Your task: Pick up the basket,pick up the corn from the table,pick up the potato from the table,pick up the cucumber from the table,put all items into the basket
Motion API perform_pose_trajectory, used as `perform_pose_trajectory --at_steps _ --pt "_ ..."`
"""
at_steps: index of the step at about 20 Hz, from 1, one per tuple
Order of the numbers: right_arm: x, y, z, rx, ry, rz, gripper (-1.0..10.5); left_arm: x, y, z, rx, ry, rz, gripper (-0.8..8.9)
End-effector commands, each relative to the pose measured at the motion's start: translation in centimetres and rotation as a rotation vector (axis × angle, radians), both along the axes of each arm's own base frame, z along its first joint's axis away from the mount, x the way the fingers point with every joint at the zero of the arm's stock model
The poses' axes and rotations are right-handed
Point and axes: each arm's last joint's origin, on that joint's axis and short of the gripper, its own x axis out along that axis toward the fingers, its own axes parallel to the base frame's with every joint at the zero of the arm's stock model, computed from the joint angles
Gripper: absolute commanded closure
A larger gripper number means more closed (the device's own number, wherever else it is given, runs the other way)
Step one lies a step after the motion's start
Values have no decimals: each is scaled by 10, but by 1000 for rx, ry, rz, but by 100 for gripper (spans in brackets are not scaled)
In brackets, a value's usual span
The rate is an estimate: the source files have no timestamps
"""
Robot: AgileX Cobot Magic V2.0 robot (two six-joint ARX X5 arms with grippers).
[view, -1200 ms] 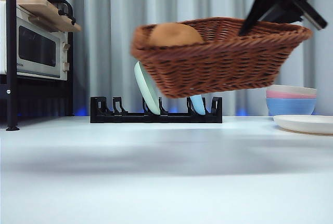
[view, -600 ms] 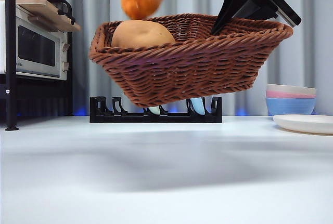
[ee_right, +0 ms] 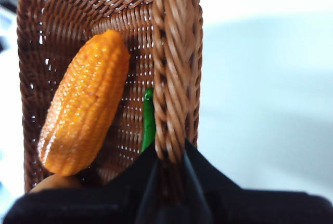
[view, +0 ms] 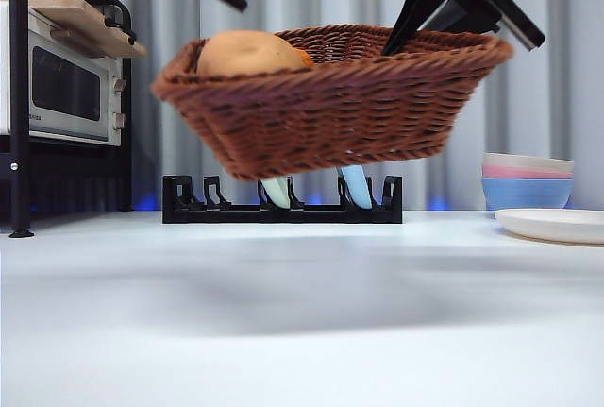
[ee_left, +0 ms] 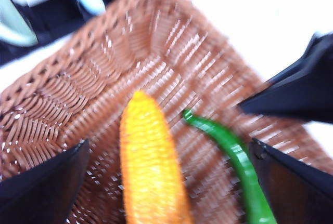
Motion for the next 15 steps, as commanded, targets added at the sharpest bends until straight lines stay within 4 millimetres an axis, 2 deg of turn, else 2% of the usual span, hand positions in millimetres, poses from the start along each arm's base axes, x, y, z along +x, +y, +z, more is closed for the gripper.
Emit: perform_pose_trajectory --at_steps 1,5,9,13,14,15 --pt "14 0 -12 11 50 -63 958 -5 6 20 -21 -31 6 278" --pt "36 5 -51 -27 181 -94 958 -13 13 47 -1 -67 -1 278" --pt "51 10 -85 -68 274 -101 958 -15 18 53 65 -88 57 278" --pt "53 10 -89 -101 275 -134 937 -15 21 49 122 -71 65 279" --pt "53 8 -90 -125 270 -158 900 -15 22 49 131 -72 73 279" --pt "52 7 -91 -154 269 -188 802 -15 22 48 136 -69 72 279"
